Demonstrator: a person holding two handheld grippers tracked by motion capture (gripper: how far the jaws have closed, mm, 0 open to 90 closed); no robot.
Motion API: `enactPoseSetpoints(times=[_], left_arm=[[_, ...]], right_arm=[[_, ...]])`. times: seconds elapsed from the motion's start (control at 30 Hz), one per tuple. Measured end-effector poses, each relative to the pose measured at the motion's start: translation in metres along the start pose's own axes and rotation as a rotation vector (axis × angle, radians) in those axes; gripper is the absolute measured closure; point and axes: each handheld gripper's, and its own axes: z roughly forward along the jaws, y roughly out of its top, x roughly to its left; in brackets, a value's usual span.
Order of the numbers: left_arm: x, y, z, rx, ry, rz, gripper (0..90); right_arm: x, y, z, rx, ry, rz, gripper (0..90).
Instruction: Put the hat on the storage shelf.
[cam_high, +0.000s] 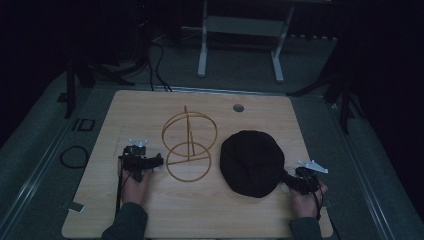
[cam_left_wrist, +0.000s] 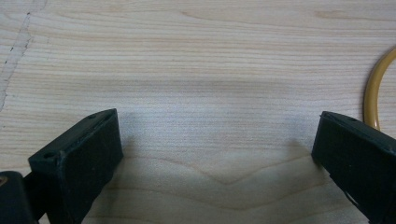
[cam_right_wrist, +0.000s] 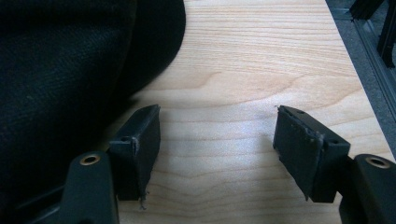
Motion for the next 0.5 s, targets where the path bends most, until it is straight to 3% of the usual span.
enactPoseSetpoints(times=[0.5], left_arm=[[-0.0003, -0.0001, 0.0000, -0.001, 0.001, -0.002, 1.2]], right_arm=[[0.0001, 0.0000, 0.0001, 0.000, 0.002, -0.003, 31.7]])
